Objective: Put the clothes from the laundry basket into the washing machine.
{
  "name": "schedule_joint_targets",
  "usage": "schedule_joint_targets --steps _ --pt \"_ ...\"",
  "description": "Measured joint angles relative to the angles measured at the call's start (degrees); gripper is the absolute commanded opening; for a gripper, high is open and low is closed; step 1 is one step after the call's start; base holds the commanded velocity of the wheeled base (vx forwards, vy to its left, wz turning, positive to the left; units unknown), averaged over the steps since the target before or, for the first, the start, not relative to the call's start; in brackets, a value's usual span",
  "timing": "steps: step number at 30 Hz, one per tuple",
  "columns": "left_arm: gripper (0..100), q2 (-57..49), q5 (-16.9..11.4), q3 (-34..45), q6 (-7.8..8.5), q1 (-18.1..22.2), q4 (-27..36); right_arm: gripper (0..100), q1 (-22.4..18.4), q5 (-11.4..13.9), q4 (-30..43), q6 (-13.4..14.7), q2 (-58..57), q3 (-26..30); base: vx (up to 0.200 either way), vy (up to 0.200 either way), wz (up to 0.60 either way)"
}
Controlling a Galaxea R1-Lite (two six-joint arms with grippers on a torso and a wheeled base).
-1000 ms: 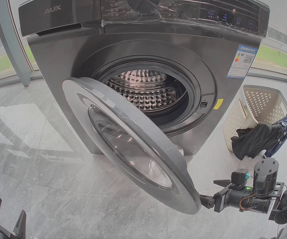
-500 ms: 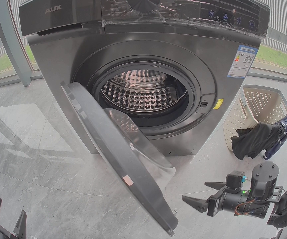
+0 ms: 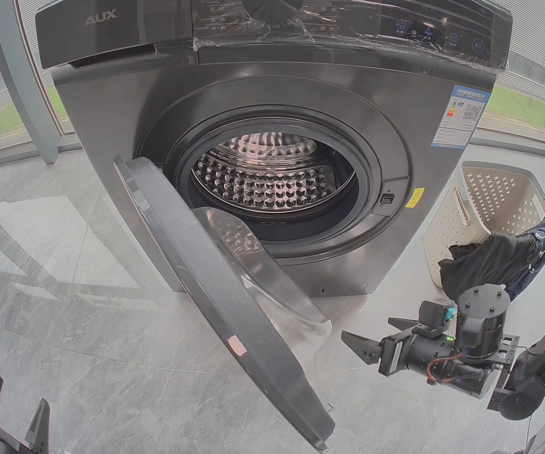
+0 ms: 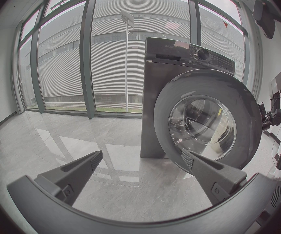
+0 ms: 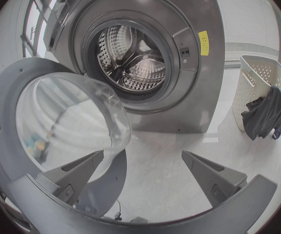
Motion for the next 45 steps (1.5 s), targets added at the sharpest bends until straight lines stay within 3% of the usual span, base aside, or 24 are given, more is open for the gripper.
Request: schedule_joint_targets --steps 7,12,24,38,45 --pt "100 0.0 0.0 0.0 -0.02 0.0 0.0 100 -2.8 -1.5 0.6 -0.1 5.4 -9.2 0.0 0.0 0.0" --pt "100 0.0 0.0 0.0 -0.06 0.0 0.0 100 -2.8 -1.6 -0.2 0.1 9.0 -12.1 0.0 0.0 0.0" --pt "100 0.0 0.0 0.0 -0.05 0.0 0.0 100 2.3 -0.8 -5.6 0.0 11.6 -9.2 0.0 0.0 0.0" --pt "100 0.0 0.0 0.0 0.06 0.0 0.0 100 2.0 -0.9 -6.1 -0.2 13.5 -11.4 -0.129 0.0 0.0" --pt "100 0.0 0.0 0.0 0.02 0.0 0.0 100 5.2 -1.2 -6.4 -0.3 14.6 -11.7 0.0 0.0 0.0"
